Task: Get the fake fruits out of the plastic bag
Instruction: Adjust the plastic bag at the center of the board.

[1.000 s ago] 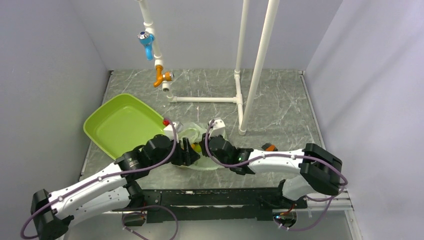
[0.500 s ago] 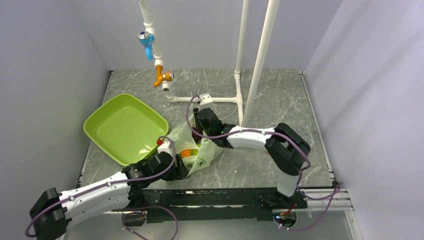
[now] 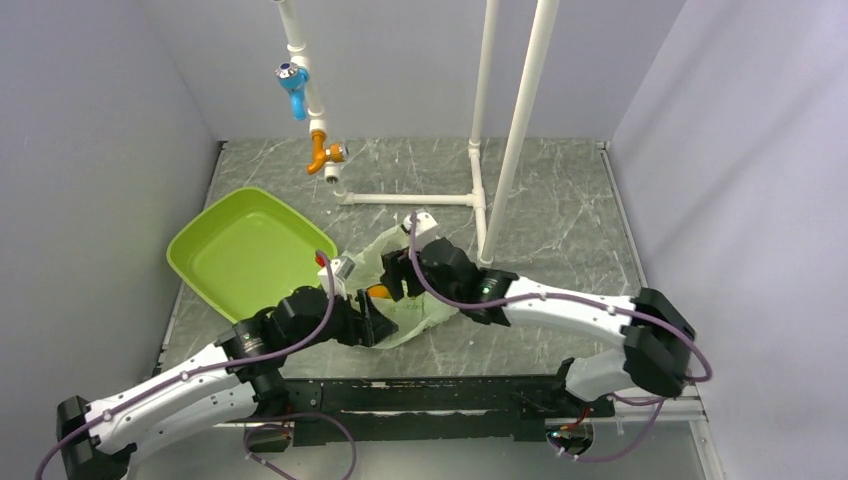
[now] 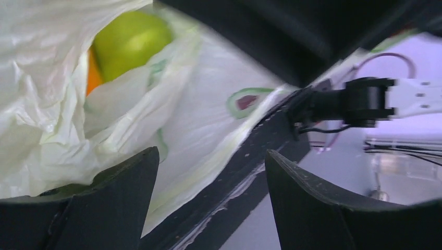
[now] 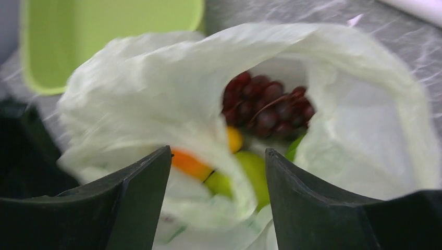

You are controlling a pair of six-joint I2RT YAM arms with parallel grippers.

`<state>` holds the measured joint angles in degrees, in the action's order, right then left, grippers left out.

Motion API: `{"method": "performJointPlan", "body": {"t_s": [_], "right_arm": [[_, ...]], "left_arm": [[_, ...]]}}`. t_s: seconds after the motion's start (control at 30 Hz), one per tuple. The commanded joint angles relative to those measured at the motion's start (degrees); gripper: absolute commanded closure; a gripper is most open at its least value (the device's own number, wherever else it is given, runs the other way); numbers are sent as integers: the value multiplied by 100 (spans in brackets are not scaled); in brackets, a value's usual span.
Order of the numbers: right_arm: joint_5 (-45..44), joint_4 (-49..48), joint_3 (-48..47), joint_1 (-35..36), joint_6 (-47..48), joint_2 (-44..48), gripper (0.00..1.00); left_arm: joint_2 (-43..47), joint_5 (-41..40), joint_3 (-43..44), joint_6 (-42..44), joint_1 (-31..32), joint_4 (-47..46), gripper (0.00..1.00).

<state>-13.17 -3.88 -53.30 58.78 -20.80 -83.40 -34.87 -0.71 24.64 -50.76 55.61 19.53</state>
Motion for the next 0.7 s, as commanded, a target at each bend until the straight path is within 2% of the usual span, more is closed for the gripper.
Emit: {"method": "performJointPlan", "body": {"t_s": [0.0,0.1,0.23,0.37,0.43,0.53,0.57,0.67], "right_arm": [[449,273,524,198,-495,790,30],[420,208,900,203,-659,1124,30],[544,-53,1301,195,-982,1566,21],[266,-32,1495,195,-1499,1889,19],[266,-216,1700,194,-1696,2085,19],[195,-335,1907,198,-1832,2336,19],[146,-300,1918,191,-1828,2394,18],[64,-177,1870,190,-1799,2474,18]], "left_arm": [[217,317,649,553,28,-108,19],[255,160,1001,666,29,220,19],[394,341,1378,891,28,332,19],[397,323,2087,1213,28,520,19],[39,-59,2581,1529,29,1064,22],[-949,-569,3469,2324,88,2220,25],[-1368,-898,3656,2590,214,2644,24],[-1903,-2261,3770,3510,960,3039,14]]}}
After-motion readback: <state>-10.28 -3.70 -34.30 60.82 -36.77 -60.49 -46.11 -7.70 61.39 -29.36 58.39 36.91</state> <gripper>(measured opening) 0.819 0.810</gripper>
